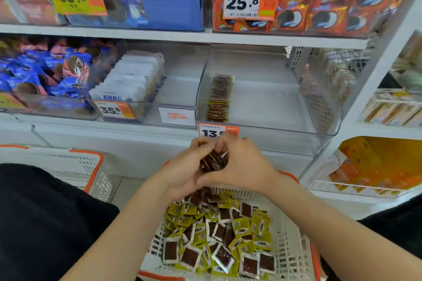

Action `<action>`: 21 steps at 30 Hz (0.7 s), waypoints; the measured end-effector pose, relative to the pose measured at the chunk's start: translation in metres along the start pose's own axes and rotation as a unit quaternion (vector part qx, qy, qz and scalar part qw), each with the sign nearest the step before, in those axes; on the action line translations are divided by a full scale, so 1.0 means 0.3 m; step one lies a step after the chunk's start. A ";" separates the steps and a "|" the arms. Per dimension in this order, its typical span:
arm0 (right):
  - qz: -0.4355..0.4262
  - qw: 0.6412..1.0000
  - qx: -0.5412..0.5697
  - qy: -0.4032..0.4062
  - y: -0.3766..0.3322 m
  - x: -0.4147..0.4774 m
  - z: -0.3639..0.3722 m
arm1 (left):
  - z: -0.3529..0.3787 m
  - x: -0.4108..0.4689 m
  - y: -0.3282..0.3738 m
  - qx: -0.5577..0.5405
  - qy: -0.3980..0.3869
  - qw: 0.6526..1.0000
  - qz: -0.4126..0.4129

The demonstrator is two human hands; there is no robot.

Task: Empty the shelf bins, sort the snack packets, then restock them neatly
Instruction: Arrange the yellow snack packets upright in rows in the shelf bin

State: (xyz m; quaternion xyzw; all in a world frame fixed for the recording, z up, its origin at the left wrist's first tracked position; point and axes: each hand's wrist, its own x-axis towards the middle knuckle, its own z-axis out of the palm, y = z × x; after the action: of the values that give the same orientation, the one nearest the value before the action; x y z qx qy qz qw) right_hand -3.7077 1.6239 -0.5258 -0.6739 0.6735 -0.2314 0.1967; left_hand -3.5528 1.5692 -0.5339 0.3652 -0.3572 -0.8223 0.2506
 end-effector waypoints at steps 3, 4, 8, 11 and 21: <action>-0.032 0.997 0.031 0.070 -0.046 -0.010 -0.097 | 0.087 -0.069 0.101 0.009 -0.050 0.998 0.033; -0.051 0.994 0.027 0.089 -0.061 -0.015 -0.134 | 0.103 -0.090 0.139 0.021 -0.079 0.996 0.038; -0.062 0.978 0.034 0.195 -0.078 0.012 -0.302 | 0.160 -0.108 0.294 0.287 -0.055 0.949 0.121; -0.019 0.984 -0.024 0.177 0.001 0.086 -0.428 | 0.157 -0.003 0.368 0.604 0.081 0.709 0.354; 0.029 0.962 -0.210 -0.171 0.266 0.332 -0.423 | 0.162 0.393 0.423 0.902 -0.078 0.374 0.201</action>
State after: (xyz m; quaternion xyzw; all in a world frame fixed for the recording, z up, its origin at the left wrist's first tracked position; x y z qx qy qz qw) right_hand -3.8475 1.5291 -0.4637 -0.7100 0.6824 0.0396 0.1693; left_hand -3.6432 1.4309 -0.4625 0.2262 -0.9684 0.0368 -0.0985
